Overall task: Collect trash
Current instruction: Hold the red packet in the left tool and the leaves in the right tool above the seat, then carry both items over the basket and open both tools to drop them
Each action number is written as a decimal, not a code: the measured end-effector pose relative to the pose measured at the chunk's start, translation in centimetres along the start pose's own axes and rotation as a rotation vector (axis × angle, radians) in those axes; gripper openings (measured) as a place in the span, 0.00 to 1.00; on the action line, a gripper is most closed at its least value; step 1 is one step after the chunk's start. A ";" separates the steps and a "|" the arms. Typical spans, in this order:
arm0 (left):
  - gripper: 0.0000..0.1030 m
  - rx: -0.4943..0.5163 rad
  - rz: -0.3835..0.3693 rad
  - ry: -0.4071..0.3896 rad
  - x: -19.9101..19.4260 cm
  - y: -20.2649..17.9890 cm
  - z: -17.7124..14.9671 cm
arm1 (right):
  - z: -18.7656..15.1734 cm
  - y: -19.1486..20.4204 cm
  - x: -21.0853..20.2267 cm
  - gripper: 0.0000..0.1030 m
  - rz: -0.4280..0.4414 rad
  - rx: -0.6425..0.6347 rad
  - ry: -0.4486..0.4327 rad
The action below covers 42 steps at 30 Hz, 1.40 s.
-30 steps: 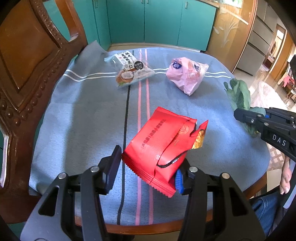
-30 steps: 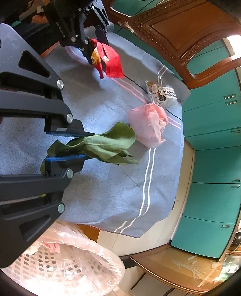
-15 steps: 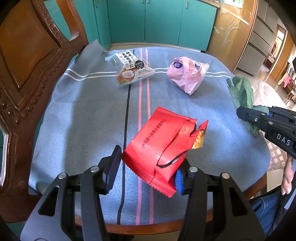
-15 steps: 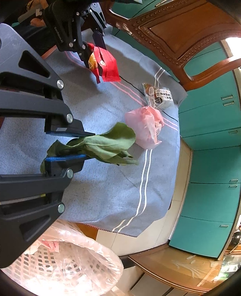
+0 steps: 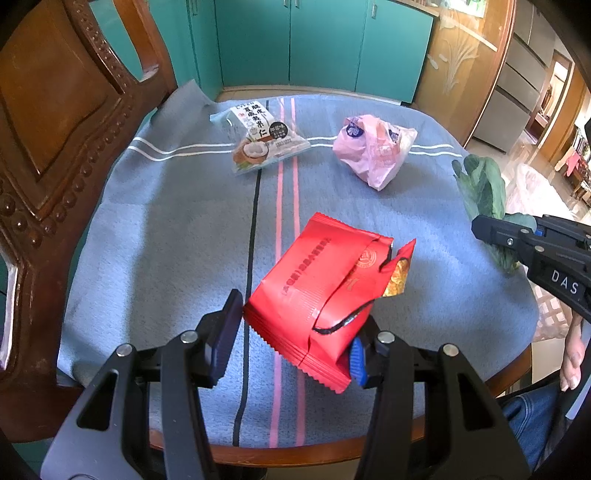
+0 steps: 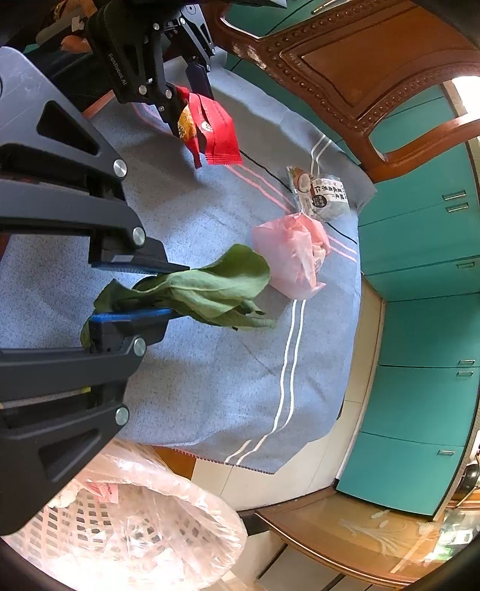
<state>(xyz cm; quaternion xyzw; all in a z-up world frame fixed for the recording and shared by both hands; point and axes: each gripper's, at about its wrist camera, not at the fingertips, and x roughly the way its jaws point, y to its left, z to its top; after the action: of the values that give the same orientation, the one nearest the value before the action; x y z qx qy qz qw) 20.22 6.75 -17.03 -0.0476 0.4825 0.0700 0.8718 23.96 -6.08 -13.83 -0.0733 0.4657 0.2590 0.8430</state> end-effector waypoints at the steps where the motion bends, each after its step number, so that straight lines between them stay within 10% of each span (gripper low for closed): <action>1: 0.50 -0.001 0.001 -0.002 -0.1 0.0 0.0 | 0.0 0.0 -0.1 0.16 0.000 0.000 -0.002; 27: 0.50 0.034 -0.074 -0.119 -4.4 -3.3 2.2 | 0.2 -4.0 -6.6 0.16 0.001 0.101 -0.173; 42: 0.50 0.321 -0.282 -0.198 -6.0 -19.4 5.0 | -5.7 -17.6 -14.8 0.17 -0.264 0.461 -0.322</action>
<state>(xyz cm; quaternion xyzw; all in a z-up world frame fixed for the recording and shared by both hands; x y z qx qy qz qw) 24.51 -12.11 -9.04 0.0317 0.3884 -0.1255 0.9124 22.22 -28.70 -6.94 0.1021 0.3589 0.0430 0.9268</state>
